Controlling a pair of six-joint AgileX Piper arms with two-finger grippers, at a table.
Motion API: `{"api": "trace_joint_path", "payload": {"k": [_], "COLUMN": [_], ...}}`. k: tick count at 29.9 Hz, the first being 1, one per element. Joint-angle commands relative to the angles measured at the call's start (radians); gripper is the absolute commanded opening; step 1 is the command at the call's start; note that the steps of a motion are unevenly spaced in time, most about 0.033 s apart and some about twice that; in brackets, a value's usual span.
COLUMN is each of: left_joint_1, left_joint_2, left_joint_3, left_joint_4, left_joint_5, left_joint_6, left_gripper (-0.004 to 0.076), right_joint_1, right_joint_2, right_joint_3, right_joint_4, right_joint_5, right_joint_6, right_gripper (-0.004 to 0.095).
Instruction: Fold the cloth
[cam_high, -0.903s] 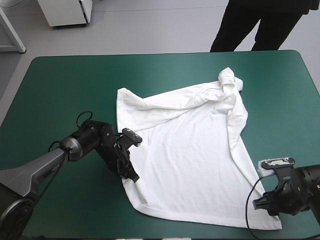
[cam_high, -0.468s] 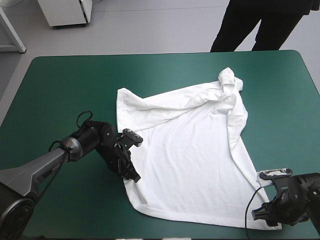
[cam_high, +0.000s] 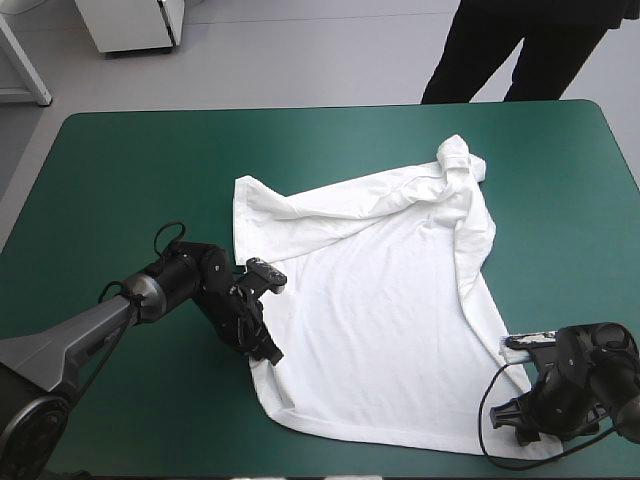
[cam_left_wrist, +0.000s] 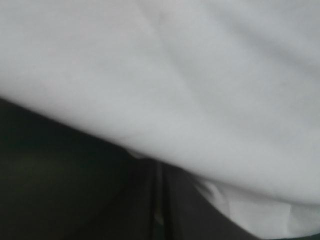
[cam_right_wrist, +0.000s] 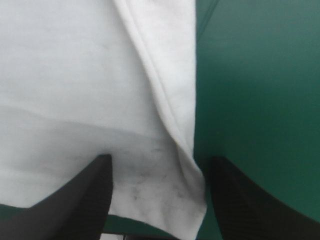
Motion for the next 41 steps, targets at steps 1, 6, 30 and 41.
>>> {"api": "trace_joint_path", "payload": {"k": [1,6,30,41], "left_joint_1": [-0.012,-0.012,-0.012,-0.012], "left_joint_2": [-0.001,-0.001,-0.456,-0.544], "left_joint_3": [0.005,0.005,-0.409,-0.962], "left_joint_4": [-0.030,-0.030,0.141,0.164], "left_joint_5": [0.009,0.011,0.286,0.257], "left_joint_6": [0.003,0.003,-0.144,-0.152], "left_gripper": [-0.0022,-0.0022,-0.0022,-0.0022], "right_joint_1": [0.001,0.001,0.001,0.001], "right_joint_2": [0.057,0.149,0.012,0.011], "right_joint_3": [-0.011,0.004,-0.737,-1.334], "right_joint_4": [0.000,0.005,0.000,0.010], "right_joint_5": [-0.075,-0.129,0.044,0.081], "right_joint_6": [0.000,-0.018,-0.030,-0.030], "right_gripper": [0.0521,0.0211,-0.0013,-0.0012]}}
